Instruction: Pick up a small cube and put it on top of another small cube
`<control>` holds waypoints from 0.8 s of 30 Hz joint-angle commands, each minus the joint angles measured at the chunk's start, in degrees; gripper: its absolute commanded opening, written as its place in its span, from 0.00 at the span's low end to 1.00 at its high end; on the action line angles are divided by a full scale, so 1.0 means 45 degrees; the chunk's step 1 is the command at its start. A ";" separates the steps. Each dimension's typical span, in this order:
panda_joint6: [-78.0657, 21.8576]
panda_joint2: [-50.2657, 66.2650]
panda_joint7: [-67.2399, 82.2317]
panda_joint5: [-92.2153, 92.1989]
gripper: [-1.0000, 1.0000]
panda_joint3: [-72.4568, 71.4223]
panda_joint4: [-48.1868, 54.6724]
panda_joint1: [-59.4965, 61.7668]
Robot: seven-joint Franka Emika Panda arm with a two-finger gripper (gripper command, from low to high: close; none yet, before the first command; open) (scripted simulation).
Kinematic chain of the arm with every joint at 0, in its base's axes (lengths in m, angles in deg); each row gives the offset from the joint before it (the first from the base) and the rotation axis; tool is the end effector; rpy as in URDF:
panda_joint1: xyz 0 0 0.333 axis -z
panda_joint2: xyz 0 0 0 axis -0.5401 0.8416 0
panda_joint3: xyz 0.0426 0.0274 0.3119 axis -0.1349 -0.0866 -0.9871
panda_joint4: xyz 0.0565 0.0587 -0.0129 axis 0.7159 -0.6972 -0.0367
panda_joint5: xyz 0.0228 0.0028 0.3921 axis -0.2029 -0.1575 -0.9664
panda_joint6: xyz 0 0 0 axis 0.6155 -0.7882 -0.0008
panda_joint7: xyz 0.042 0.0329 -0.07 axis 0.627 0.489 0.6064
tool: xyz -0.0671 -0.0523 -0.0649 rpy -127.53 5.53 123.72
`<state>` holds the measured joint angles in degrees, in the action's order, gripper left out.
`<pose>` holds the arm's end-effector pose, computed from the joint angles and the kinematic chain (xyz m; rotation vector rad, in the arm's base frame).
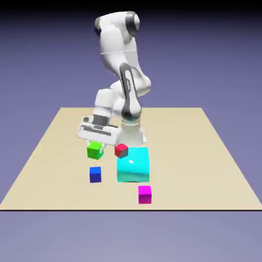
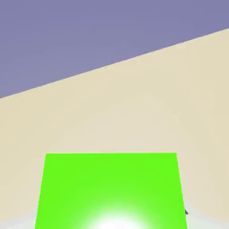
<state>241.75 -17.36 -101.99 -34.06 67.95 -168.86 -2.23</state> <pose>0.2918 -0.1505 0.2438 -2.4742 1.6495 -0.8413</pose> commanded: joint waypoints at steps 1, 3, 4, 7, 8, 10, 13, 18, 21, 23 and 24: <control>0.0101 0.0221 -0.0266 0.0314 0.00 -0.0378 0.0049 0.0461; 0.0292 0.0661 -0.0822 0.0968 0.00 -0.1135 0.0148 0.1383; 0.0387 0.0881 -0.1099 0.1295 0.00 -0.1513 0.0197 0.1844; 0.0673 0.1541 -0.1933 0.2275 0.00 -0.2648 0.0344 0.3228; 0.0768 0.1761 -0.2211 0.2602 0.00 -0.3026 0.0393 0.3689; 0.0959 0.2201 -0.2766 0.3256 0.00 -0.3783 0.0492 0.4611; 0.1245 0.2861 -0.3600 0.4236 0.00 -0.4918 0.0639 0.5994; 0.1722 0.3962 -0.4989 0.5871 0.00 -0.6809 0.0885 0.8300; 0.2008 0.4622 -0.5822 0.6851 0.00 -0.7944 0.1032 0.9683; 0.2199 0.5062 -0.6378 0.7505 0.00 -0.8701 0.1131 1.0605; 0.2294 0.5282 -0.6656 0.7832 0.00 -0.9079 0.1180 1.1067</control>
<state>252.08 6.41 -132.00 1.26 27.10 -163.55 47.57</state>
